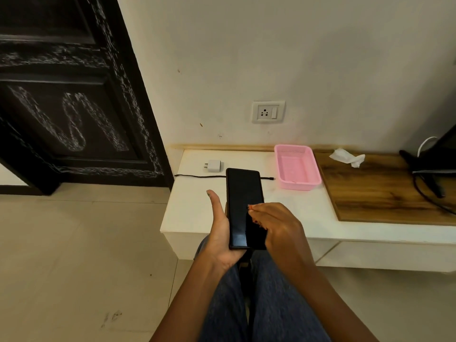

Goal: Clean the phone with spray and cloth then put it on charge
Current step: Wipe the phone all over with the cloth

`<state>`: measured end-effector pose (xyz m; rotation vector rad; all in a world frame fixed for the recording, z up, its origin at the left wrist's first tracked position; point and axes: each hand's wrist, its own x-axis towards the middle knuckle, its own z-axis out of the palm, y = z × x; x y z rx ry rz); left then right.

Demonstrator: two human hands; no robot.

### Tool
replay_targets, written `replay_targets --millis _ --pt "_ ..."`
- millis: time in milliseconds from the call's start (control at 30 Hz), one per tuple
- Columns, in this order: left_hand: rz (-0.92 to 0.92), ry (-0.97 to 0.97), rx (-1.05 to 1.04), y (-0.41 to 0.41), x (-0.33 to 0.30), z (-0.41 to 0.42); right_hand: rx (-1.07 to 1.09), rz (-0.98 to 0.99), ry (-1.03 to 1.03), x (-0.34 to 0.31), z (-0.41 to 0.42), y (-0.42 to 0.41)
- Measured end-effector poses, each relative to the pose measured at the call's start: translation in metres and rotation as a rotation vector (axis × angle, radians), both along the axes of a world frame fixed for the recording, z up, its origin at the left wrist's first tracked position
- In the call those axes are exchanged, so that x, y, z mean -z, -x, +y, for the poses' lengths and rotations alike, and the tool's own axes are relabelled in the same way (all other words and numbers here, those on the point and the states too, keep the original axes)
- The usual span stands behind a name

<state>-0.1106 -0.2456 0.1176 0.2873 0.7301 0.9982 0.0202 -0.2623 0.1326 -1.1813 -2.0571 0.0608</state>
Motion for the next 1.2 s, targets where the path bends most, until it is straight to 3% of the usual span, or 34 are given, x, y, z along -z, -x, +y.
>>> replay_targets --millis 200,433,667,867,1033,1200 --pt "-0.010 0.040 -0.005 0.010 0.005 0.002 -0.141 -0.003 0.042 0.010 -0.024 0.006" --pt "-0.009 0.003 0.002 0.002 0.002 0.002 -0.055 0.012 0.034 -0.003 -0.002 0.006" --pt "0.017 0.028 0.025 0.006 0.006 0.001 -0.166 -0.021 0.050 0.003 -0.023 0.008" --pt "0.019 0.040 0.024 -0.006 0.003 0.000 -0.040 0.026 0.062 -0.006 -0.005 0.006" --pt "0.100 0.059 0.034 0.003 0.010 0.002 -0.175 -0.009 0.052 0.005 -0.031 0.016" --pt "-0.014 0.075 -0.025 0.001 0.000 -0.002 -0.106 -0.002 0.088 0.003 -0.022 -0.004"
